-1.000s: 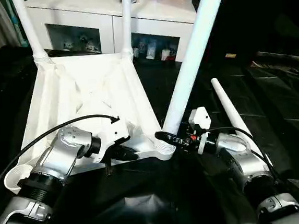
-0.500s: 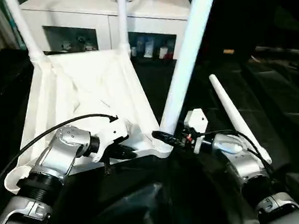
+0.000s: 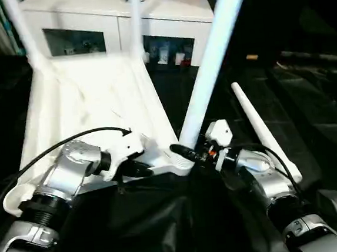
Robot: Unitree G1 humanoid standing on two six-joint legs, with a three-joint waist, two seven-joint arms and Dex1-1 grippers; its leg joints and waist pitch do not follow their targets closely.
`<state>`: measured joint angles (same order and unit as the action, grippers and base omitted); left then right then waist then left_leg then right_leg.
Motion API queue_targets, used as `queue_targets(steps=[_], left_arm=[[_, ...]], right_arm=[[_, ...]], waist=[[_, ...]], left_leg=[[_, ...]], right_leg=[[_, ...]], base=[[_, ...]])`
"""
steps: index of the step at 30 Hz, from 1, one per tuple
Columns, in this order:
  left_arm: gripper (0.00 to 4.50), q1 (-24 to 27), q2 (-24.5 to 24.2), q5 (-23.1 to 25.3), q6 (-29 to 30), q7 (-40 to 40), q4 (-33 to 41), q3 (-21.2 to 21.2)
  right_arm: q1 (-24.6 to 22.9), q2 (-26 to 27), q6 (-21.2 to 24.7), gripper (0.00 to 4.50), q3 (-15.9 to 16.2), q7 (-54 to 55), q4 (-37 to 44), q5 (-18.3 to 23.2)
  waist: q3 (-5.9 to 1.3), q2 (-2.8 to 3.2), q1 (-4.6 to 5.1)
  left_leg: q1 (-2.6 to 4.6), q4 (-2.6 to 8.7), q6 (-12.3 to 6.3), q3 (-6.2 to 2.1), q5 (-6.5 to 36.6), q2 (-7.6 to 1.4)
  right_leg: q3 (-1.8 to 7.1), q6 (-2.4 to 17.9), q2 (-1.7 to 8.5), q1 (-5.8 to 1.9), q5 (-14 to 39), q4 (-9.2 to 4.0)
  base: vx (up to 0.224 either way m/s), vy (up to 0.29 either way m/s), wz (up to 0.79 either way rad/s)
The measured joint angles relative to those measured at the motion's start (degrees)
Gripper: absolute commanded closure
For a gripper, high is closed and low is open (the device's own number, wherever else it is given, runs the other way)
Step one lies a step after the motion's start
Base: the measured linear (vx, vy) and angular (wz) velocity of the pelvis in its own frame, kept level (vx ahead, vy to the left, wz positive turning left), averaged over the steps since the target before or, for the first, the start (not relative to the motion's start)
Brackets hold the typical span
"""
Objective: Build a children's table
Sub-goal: Insert table leg to table base
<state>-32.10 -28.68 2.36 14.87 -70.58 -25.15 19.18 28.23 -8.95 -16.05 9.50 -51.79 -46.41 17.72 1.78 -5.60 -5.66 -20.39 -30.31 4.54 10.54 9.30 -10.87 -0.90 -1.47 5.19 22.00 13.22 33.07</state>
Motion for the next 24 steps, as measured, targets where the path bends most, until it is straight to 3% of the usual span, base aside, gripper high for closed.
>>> queue_targets(steps=[3,6,9,15,21,24], left_arm=[[4.5,0.0,0.42,-0.1,0.0,0.14,0.2,-0.16],[4.5,0.0,0.73,-0.06,0.21,0.99,0.8,-0.31],[4.5,0.06,1.45,-0.05,0.41,1.52,1.19,-0.3],[4.5,0.37,2.19,-0.25,0.42,2.31,1.94,-0.34],[4.5,0.66,2.14,-0.38,0.37,2.5,2.45,-0.32],[4.5,0.64,2.08,-0.99,0.04,2.43,2.56,-0.36]], right_arm=[[0.01,0.17,2.87,2.55,-1.34,-0.83,-0.27,2.54],[0.1,1.54,5.96,2.62,-4.74,-1.04,-1.41,6.24],[0.81,2.12,11.22,2.63,-9.13,-1.04,-3.71,10.97],[0.92,2.66,16.22,2.63,-13.5,-1.03,-5.11,16.42],[-0.92,2.75,15.73,2.63,-13.35,-1.03,-1.69,15.62],[-1.81,2.46,16.21,2.63,-13.18,-1.05,1.44,15.12]], waist=[[-0.12,-0.54,-0.1],[-0.21,-0.97,-0.14],[-0.26,-1.08,-0.62],[-0.39,-1.26,-1.08],[-0.32,-1.14,-1.17],[-0.06,-0.77,-1.42]], left_leg=[[0.0,-0.26,0.0,0.0,0.0,-0.02],[-0.06,-0.33,0.0,0.04,-0.01,-0.03],[-0.13,-0.32,0.01,0.09,-0.01,-0.08],[-0.11,-0.32,0.1,0.19,-0.06,-0.21],[-0.13,-0.35,0.1,0.23,-0.06,-0.2],[-0.23,-0.37,0.1,0.31,-0.06,-0.19]], right_leg=[[-0.01,0.27,0.0,-0.09,-0.24,0.04],[0.01,0.66,0.01,-0.21,-1.01,0.1],[0.0,0.62,0.01,-0.19,-1.46,0.15],[-0.06,0.31,-0.01,-0.13,-1.28,0.42],[-0.04,0.3,0.02,-0.14,-1.28,0.41],[-0.03,0.3,0.04,-0.04,-1.28,0.42]], base=[[0.0,0.0,0.0],[0.0,0.0,0.0],[0.0,0.0,0.0],[0.0,0.0,0.0],[0.0,0.0,0.0],[0.0,0.0,0.0]])
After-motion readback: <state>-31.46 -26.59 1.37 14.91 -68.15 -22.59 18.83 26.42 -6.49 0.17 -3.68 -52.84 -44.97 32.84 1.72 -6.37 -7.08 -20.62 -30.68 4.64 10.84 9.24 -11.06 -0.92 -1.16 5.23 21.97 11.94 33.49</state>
